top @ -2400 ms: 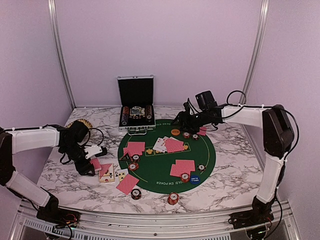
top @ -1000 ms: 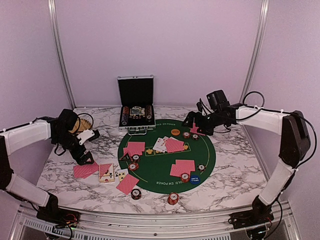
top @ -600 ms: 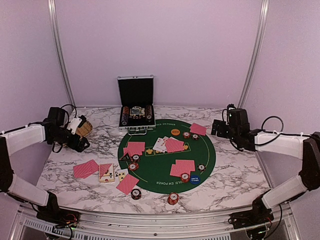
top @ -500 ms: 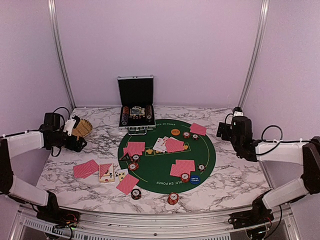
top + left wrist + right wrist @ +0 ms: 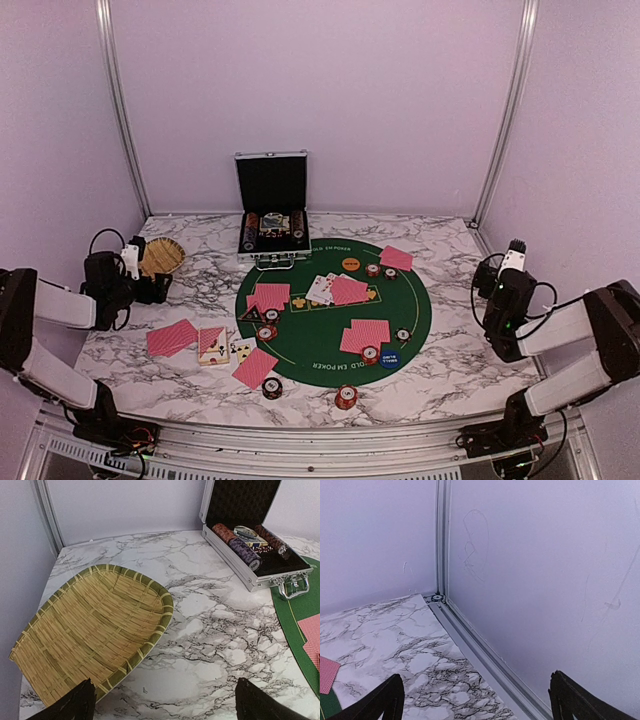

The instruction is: Distribute texas hold em gaming equipment

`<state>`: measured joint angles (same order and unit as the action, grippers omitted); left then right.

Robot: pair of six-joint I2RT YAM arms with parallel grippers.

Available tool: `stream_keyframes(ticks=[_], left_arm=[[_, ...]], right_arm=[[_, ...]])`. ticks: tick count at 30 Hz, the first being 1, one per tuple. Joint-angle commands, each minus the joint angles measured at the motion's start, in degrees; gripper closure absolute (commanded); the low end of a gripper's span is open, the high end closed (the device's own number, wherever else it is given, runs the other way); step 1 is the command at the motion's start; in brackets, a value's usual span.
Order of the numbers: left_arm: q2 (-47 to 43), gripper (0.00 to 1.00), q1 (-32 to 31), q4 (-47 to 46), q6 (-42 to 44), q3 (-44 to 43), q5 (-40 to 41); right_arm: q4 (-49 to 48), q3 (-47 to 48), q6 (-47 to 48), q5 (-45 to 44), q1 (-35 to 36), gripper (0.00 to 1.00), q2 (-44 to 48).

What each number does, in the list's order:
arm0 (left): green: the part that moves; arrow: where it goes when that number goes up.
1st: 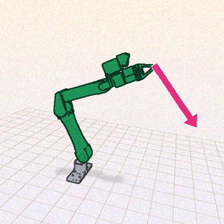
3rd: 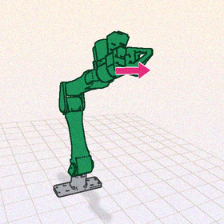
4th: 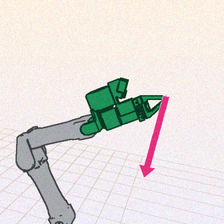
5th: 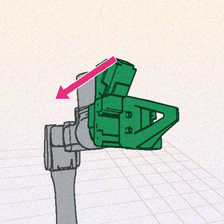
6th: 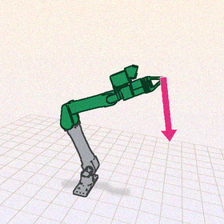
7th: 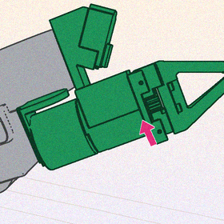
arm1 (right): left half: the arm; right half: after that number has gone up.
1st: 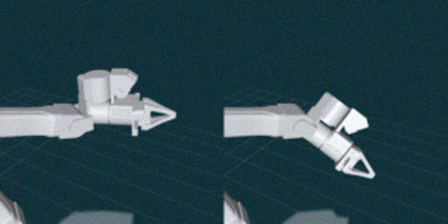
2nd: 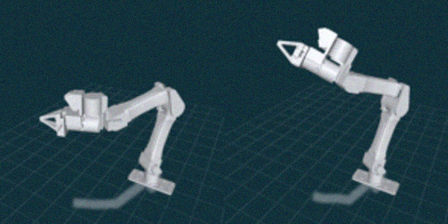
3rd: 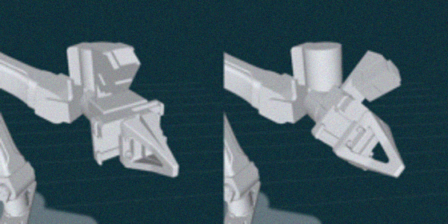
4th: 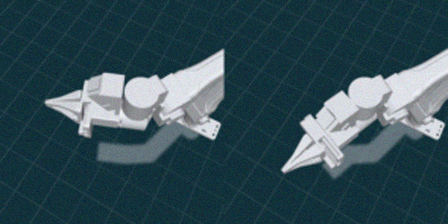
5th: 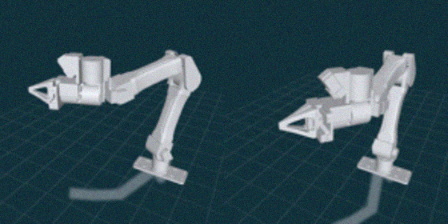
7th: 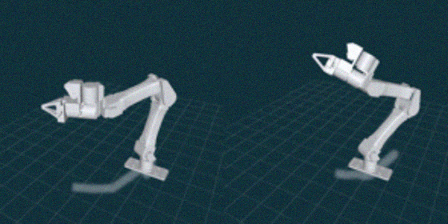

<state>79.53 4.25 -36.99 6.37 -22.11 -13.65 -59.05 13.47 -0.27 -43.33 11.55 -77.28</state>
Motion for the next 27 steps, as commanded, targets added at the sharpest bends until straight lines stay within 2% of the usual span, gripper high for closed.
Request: stream_keyframes(ticks=[1, 6, 9, 12, 14, 17, 18, 20, 27], left_arm=[[1.5, 0.01, 0.5, -13.4, -2.8, 0.7, 2.6], [1.8, 0.01, 0.7, -14.8, -4.5, 0.9, 3.8], [2.5, 0.01, 0.7, -20.6, -7.3, 2.9, 3.9], [7.2, 0.01, 0.5, -31.4, -7.9, 5.5, 3.4], [6.5, 0.01, -0.2, -29.8, -7.0, 5.7, 4.3], [9.3, 0.01, -0.2, -38.5, -7.8, 8.4, 4.8], [8.6, 0.01, -0.4, -35.4, -7.4, 7.7, 5.3], [8.7, 0.01, -0.8, -35.1, -7.2, 7.5, 6.5], [8.4, 0.01, -0.9, -35.2, -7.1, 7.8, 6.7]], right_arm=[[-19.9, -4.1, 3.7, 5.0, -1.9, 0.01, -3.7], [-37.9, -8.6, 7.0, 10.5, -2.2, 0.01, -12.7], [-35.8, -8.7, 7.7, 17.0, -2.2, 0.01, -12.9], [-42.2, -8.0, 10.0, 18.1, -2.2, 0.01, -18.6], [-37.0, -6.7, 9.4, 17.6, -2.0, 0.01, -16.9], [-29.8, -3.5, 8.3, 18.6, -3.2, 0.01, -16.7], [-25.6, -2.0, 6.8, 19.5, -4.2, 0.01, -16.0], [-19.9, -0.1, 3.5, 22.7, -7.2, 0.01, -14.7], [-21.7, -0.8, 3.3, 23.8, -8.0, 0.01, -14.6]])
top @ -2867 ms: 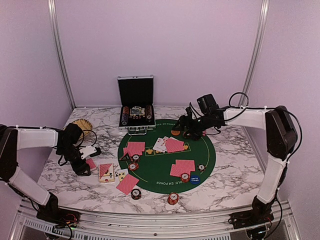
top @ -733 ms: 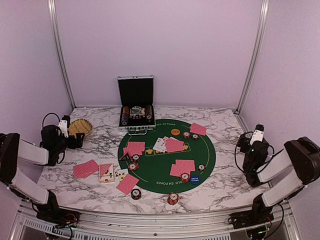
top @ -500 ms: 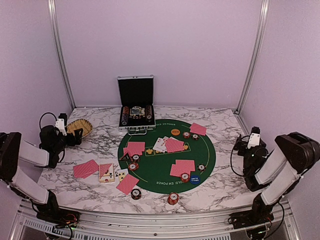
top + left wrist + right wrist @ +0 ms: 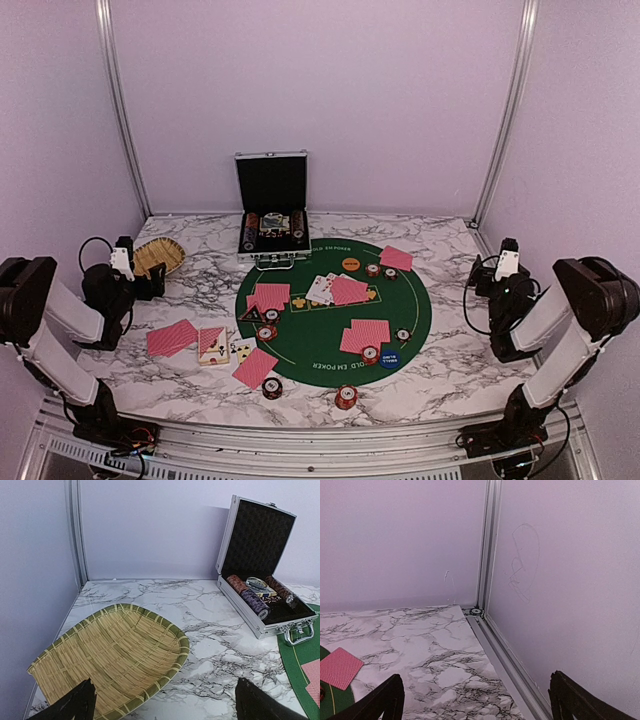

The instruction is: Distribute texas hold em gaming equipment

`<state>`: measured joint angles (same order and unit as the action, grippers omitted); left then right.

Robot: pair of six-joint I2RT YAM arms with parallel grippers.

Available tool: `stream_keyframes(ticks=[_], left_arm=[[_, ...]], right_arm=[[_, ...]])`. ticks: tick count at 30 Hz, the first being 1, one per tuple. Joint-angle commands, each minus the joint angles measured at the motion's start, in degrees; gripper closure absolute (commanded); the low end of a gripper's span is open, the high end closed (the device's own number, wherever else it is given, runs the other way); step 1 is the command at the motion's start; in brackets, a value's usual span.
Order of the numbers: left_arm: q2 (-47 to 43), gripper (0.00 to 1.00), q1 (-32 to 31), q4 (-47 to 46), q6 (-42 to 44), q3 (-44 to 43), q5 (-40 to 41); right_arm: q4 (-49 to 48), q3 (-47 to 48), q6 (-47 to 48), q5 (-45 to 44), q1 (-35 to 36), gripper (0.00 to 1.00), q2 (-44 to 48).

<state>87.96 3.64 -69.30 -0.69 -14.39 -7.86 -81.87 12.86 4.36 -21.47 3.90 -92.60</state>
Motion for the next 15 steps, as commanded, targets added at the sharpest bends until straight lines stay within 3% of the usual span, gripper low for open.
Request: stream_keyframes(ticks=[1, 15], left_arm=[[0.0, 0.01, -0.2, -3.0, 0.0, 0.1, 0.8], [0.0, 0.01, -0.3, -2.9, 0.0, 0.1, 0.9]], right_arm=[[1.2, -0.1, -1.3, 1.9, -0.3, 0.01, 0.7], [1.0, 0.0, -0.7, 1.3, 0.3, 0.01, 0.5]])
